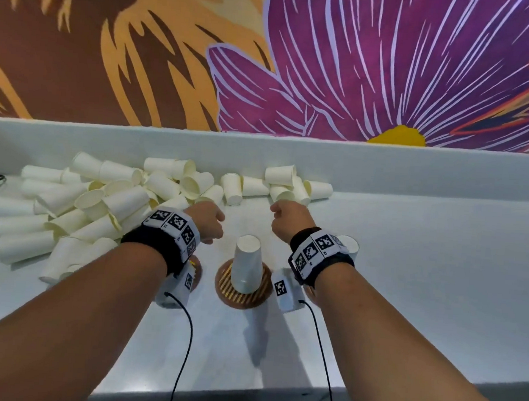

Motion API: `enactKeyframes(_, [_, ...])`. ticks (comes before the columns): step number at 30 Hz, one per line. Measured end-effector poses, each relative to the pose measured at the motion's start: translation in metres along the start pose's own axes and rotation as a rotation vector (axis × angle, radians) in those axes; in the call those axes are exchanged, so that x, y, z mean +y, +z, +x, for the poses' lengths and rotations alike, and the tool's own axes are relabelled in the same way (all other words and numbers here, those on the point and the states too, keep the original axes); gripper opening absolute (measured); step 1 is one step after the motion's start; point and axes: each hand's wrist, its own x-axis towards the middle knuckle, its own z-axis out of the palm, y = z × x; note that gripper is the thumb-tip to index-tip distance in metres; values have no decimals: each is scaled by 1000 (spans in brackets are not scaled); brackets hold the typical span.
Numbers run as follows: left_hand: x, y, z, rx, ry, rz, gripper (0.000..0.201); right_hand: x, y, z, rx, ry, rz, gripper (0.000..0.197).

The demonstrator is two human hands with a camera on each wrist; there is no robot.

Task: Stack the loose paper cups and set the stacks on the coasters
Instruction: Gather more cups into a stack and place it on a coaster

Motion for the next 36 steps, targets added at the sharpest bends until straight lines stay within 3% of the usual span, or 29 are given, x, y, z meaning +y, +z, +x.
enactKeyframes(11, [44,-109,12,222,214,241,41,-54,-66,46,166,-146,-156,42])
enactKeyframes(14, [47,-133,25,245,285,320,39,-69,-82,65,200,-121,-158,43])
enactKeyframes(17, [47,-152,47,273,378,323,12,-79,-90,85,250,-77,-165,44])
enactKeyframes(19, [46,-162,66,284,407,312,21,-83,-92,97,260,-44,-192,43])
enactKeyframes(26, [45,-169,115,249,456,298,6,-75,-93,141,235,120,-179,34])
enactKeyframes(29, [43,-163,136,241,448,275,31,-60,-83,167,192,177,-113,31])
enactKeyframes(34, [45,-149,170,201,395,299,10,-35,-59,206,101,283,-107,31])
enactKeyframes(36, [46,-145,182,194,391,313,16,-24,-52,221,67,296,-61,31])
